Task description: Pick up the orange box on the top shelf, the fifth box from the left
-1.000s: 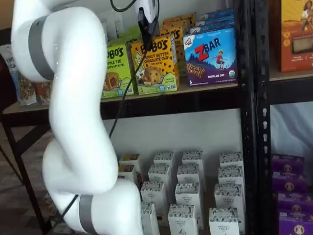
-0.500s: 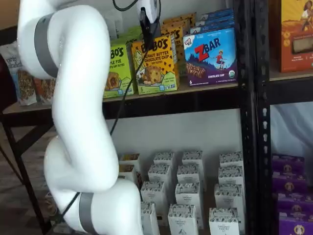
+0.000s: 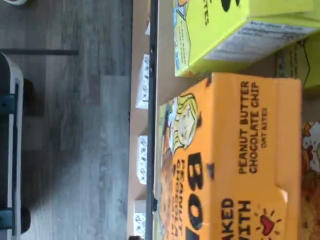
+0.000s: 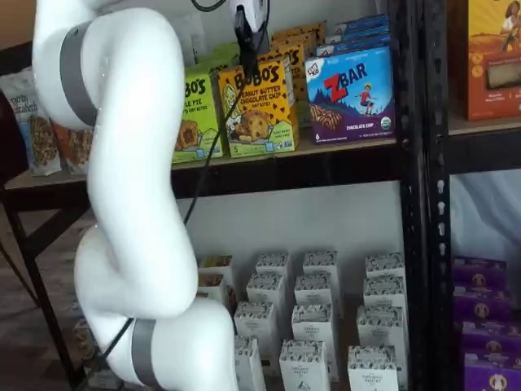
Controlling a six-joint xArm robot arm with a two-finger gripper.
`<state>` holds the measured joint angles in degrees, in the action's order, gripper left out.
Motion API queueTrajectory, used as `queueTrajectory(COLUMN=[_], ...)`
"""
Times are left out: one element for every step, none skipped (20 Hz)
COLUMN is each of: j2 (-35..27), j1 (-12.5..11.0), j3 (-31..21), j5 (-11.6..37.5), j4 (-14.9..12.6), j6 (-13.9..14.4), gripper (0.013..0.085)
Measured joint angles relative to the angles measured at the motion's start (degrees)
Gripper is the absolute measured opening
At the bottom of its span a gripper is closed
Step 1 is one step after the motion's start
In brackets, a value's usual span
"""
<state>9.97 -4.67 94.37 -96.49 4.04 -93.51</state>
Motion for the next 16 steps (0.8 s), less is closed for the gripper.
queueTrajectory(j2=[0.1,0.2,0.3,0.4,0.4,0.6,0.6,0.7,0.7,0.7,0.7,0.6,0.5,0.4,0.2,0.1], j1=[0.1,0.2,0.2,0.3,0.3,0.4,0.4,0.4,0.5,0.5,0.5,0.6,0.6,0.8,0.9,1.0], j3=[-0.4,-0.8,-1.3,-1.7,-2.2,-2.8,-3.4,-3.8,-4.2,-4.4,-4.6,-4.7,-4.7,-4.7,-4.6,-4.5], j5=[0.6,1.1,1.5,2.0,2.5,3.0,3.5,3.9,4.2,4.3,4.4,4.4,4.2,3.9,3.6,3.3], j4=[-0.4,-0.7,-1.1,-1.3,-1.6,-1.9,-2.1,-2.2,-2.4,-2.5,-2.6,-2.7,-2.8,-3.1,-3.3,-3.5], j6=[0.0,-0.1,-0.1,-0.1,-0.2,-0.2,-0.2,-0.2,-0.2,-0.2,-0.2,-0.2,-0.1,0.0,0.1,0.1], gripper=[0.085,0.085,0.085,0.085,0.085,0.085,0.085,0.085,0.085,0.085,0.085,0.085,0.085,0.085,0.085,0.085])
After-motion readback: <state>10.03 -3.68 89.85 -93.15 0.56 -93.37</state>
